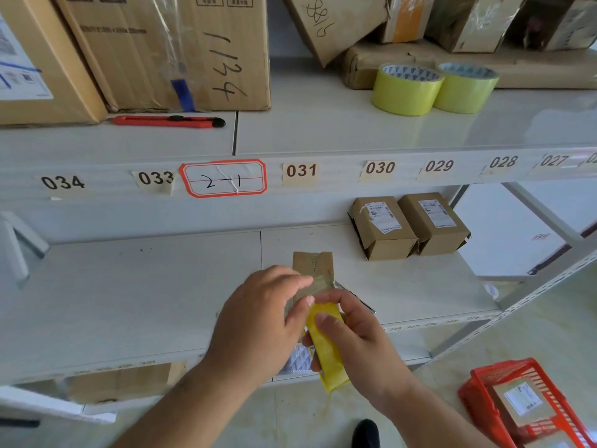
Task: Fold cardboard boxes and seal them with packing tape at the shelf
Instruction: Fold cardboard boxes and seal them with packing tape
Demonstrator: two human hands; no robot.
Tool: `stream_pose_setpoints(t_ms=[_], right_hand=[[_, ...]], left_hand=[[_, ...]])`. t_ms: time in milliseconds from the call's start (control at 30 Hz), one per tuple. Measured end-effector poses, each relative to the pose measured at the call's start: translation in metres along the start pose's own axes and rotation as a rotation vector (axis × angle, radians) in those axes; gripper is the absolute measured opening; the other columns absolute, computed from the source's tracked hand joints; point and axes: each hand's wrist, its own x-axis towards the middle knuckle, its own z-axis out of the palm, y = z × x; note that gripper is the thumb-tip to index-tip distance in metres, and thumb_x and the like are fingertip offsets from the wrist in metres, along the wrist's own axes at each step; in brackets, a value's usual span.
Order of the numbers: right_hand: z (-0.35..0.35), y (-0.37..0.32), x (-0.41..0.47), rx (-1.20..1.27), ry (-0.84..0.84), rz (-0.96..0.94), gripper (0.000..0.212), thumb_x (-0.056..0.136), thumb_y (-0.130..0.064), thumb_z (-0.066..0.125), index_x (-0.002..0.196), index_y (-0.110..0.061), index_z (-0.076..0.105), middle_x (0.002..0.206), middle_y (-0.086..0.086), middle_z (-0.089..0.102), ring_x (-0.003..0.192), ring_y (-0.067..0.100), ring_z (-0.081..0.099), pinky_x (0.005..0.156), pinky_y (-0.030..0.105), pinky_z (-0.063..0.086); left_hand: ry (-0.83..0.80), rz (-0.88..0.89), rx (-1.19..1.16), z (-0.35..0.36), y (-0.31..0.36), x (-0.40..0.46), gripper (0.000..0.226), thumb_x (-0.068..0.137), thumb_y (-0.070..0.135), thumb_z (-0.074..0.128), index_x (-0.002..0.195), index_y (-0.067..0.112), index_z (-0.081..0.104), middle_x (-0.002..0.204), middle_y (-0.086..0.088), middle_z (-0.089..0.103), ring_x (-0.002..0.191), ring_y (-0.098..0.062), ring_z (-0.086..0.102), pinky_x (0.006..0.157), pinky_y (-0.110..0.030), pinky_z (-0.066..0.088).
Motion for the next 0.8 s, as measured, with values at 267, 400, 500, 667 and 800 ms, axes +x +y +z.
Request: stream_pose_setpoints(t_ms=[267,400,500,667,800], right_hand=[[-0.0005,-0.0011,-0.0012,-0.041,-0.028,-0.051,0.019,0.096,-0.028,0.058,0.111,-0.027,0.069,0.089,0.014,0.069,0.077,0.022,0.069,0.064,0.038,0.058],[-0.0015,0.0022,-0.0006,-0.044,-0.023,-0.058,0.022,0.097,-0.027,0.058,0.117,-0.023,0.067,0.094,0.014,0.069,0.087,0.025,0.07,0.068,0.044,0.059],[-0.0032,0.0037,-0.0001,-0.044,-0.022,-0.053,0.023,0.097,-0.027,0.058,0.118,-0.022,0.067,0.094,0.015,0.069,0.087,0.026,0.07,0.068,0.044,0.058],[-0.0038,0.0058,-0.0005,-0.059,-0.026,-0.053,0.021,0.096,-0.026,0.059,0.116,-0.025,0.068,0.095,0.017,0.069,0.087,0.025,0.071,0.067,0.043,0.059],[-0.0033,0.0045,-0.0023,-0.057,-0.031,-0.041,0.018,0.093,-0.026,0.059,0.108,-0.028,0.069,0.09,0.015,0.069,0.082,0.022,0.07,0.065,0.04,0.059]], left_hand=[[-0.123,-0.127,-0.106,0.0046,0.0,0.0041,0.031,0.097,0.046,0.064,0.126,0.035,0.069,0.109,0.028,0.059,0.104,0.006,0.057,0.091,-0.026,0.053],[-0.14,-0.158,-0.142,0.006,0.0011,0.004,0.026,0.096,0.045,0.066,0.12,0.036,0.071,0.106,0.025,0.063,0.102,0.006,0.058,0.088,-0.028,0.054],[-0.128,-0.175,-0.173,0.007,0.0023,0.0037,0.021,0.095,0.044,0.067,0.113,0.036,0.074,0.102,0.023,0.065,0.1,0.005,0.06,0.086,-0.027,0.054],[-0.101,-0.186,-0.214,0.0083,0.004,0.0034,0.009,0.094,0.042,0.069,0.1,0.037,0.073,0.095,0.02,0.066,0.093,0.002,0.062,0.079,-0.027,0.055],[-0.097,-0.165,-0.207,0.0088,0.0038,0.0032,0.006,0.093,0.038,0.07,0.088,0.036,0.07,0.087,0.018,0.065,0.086,-0.002,0.063,0.073,-0.029,0.054]])
